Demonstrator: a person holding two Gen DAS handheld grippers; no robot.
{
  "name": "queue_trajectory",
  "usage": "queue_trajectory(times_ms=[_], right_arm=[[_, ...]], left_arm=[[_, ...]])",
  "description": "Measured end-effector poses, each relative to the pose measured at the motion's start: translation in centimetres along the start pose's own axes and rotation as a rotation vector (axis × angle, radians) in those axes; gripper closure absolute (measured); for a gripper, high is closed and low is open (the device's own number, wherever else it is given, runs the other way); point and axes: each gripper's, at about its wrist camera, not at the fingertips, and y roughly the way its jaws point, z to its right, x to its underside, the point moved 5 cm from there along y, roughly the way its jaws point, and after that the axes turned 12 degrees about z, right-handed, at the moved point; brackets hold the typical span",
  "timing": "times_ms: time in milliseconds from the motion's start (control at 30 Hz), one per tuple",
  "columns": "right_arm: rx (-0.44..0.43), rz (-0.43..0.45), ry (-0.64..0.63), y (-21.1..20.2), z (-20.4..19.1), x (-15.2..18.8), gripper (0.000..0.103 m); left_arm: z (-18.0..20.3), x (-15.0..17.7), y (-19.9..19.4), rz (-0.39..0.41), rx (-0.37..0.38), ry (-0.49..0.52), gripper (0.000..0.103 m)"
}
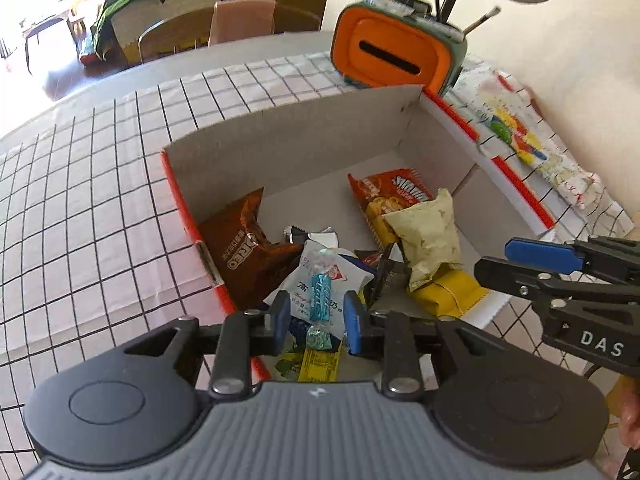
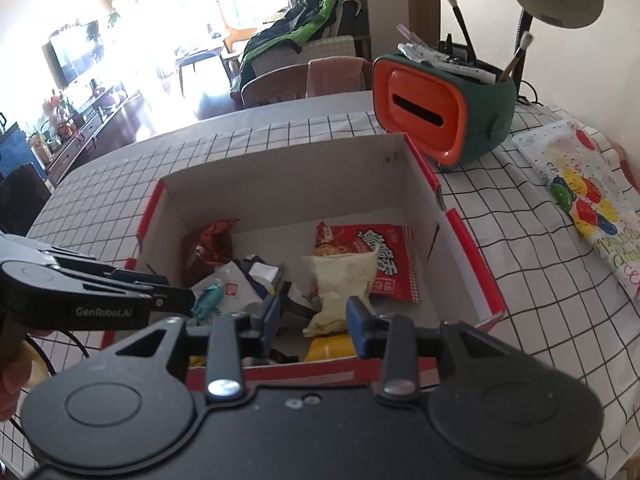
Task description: Organize snacks
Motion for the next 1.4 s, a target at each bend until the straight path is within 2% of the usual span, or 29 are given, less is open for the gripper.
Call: queue_trajectory(times_ms=[67,100,133,200,267,400,467,533,600,767,933,1033,1200,1400], right_arm=[[-0.005,0.006,0.008,-0.6,-0.7,-0.1,0.066],[-0.009,0.011,0.013,-0.9,-1.0,-0.2,0.065],[-0.010,0.020,0.015,-1.3,-1.3,-0.3,0.064],[-0.009,0.033,0.014,-1.8,-1.9,-0.5,0.063],[-0.006,0.043,0.014,-2.4,-2.4,-0.6,0.060],[-0.008,0.066,0.017,-3.5,-3.2,-0.8,0.052],[-0.009,0.083,0.008,-4.1,-3.7,-0.9,0.042],[-0.013,0.099,0.001,-4.7,-4.2,-1.1,0.036],[-0.019,0.105,0.000,-5.2,-4.5,-1.1,0.035],[-0.024,0.144,0.001,-6.7,-5.2,-1.2,0.016],[-0.019,0.171,-0.001,-7.6,-5.7,-1.2,0.002],[-0.019,0.182,0.020,-8.0,-5.6,-1.3,0.000],[-0.001,0.183,0.033,-8.3,-5.4,-1.1,0.000],[0.009,0.190,0.043,-8.9,-5.6,-1.0,0.000]], left_arm=[[-0.2,0.0,-1.0,0.023,0.002,0.002,0.068],[-0.3,0.0,-1.6,0.039,0.000,0.007,0.058],[-0.4,-0.1,-2.2,0.061,0.009,0.007,0.056],[-0.8,-0.1,-3.5,0.098,-0.001,0.003,0.036],[-1.1,-0.2,-4.6,0.131,-0.023,0.009,0.030],[-1.6,-0.2,-6.5,0.164,-0.014,0.005,0.028],[-1.8,-0.2,-7.3,0.177,-0.020,0.001,0.026],[-2.1,-0.2,-8.1,0.190,-0.017,-0.007,0.025],[-2.2,-0.1,-8.8,0.201,-0.010,-0.012,0.024],[-2.3,0.0,-10.7,0.243,-0.014,-0.006,0.021],[-2.0,0.2,-12.4,0.284,-0.011,0.009,0.018],[-1.8,0.4,-13.2,0.313,-0.009,0.018,0.016],[-1.9,0.8,-14.2,0.351,0.001,0.005,0.001],[-1.9,0.8,-14.4,0.350,0.006,-0.001,0.000]])
